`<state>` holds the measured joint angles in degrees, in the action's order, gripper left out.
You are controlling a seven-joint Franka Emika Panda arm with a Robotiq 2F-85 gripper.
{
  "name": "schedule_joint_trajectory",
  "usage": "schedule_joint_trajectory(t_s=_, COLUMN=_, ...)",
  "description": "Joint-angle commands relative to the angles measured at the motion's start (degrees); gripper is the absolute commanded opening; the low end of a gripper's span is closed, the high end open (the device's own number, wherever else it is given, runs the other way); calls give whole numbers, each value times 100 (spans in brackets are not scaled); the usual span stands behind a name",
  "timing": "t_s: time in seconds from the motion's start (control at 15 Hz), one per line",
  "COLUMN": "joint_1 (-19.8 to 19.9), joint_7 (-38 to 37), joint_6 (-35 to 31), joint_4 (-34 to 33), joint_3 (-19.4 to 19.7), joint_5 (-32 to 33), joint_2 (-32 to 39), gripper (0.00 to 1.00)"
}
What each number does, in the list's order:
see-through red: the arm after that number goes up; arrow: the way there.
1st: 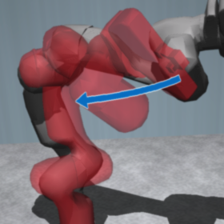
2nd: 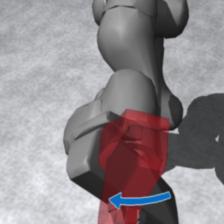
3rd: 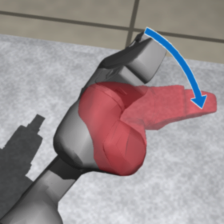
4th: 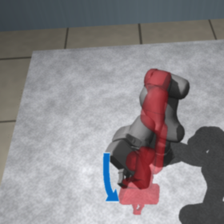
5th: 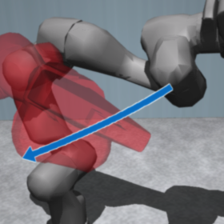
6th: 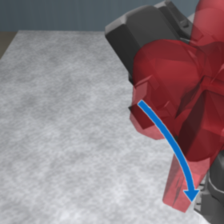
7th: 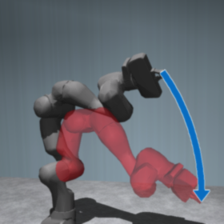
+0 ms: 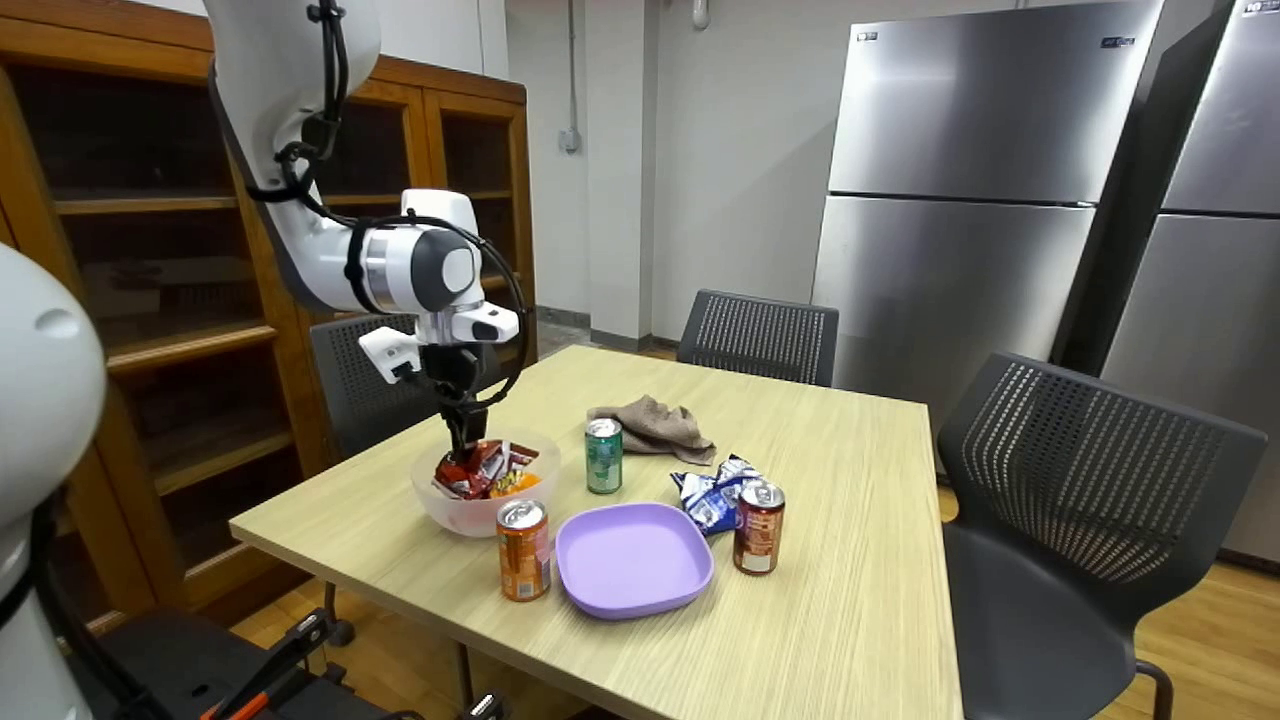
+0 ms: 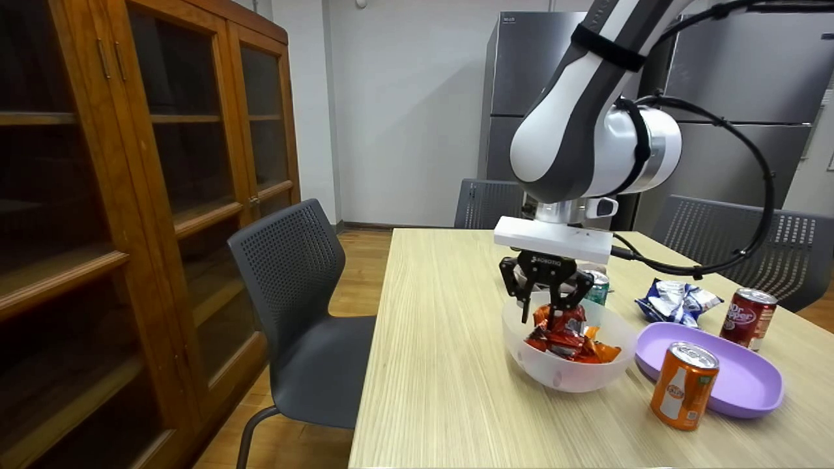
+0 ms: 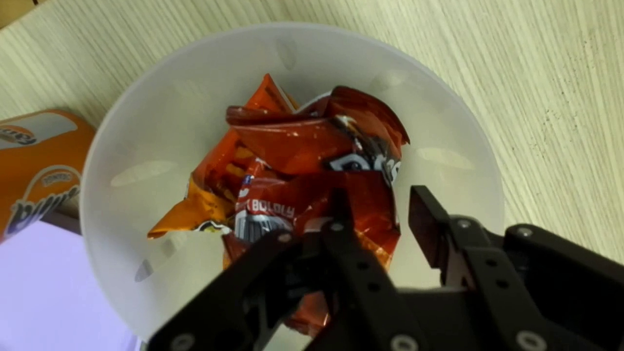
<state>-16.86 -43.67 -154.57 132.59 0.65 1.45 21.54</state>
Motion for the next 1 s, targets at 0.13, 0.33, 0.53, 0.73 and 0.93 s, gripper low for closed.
schedule_joint_trajectory(t_s=0.13, joint_1=129, joint_7=284, joint_6=126, joint_4=230, joint_3=-115, joint_5=-84, joint_2=-648, gripper=85)
schedule_joint_trajectory(t_s=0.33, joint_1=176, joint_7=389, joint_6=124, joint_4=290, joint_3=-133, joint_5=-86, joint_2=-884, gripper=100)
schedule_joint_trajectory(t_s=0.53, joint_1=237, joint_7=470, joint_6=140, joint_4=308, joint_3=-119, joint_5=-58, joint_2=-1086, gripper=100)
schedule_joint_trajectory(t_s=0.73, joint_1=359, joint_7=614, joint_6=96, joint_4=347, joint_3=-108, joint_5=-62, joint_2=-1260, gripper=100)
schedule_joint_trajectory(t_s=0.93, joint_1=530, joint_7=855, joint_6=76, joint_4=400, joint_3=-84, joint_5=-62, joint_2=-1432, gripper=100)
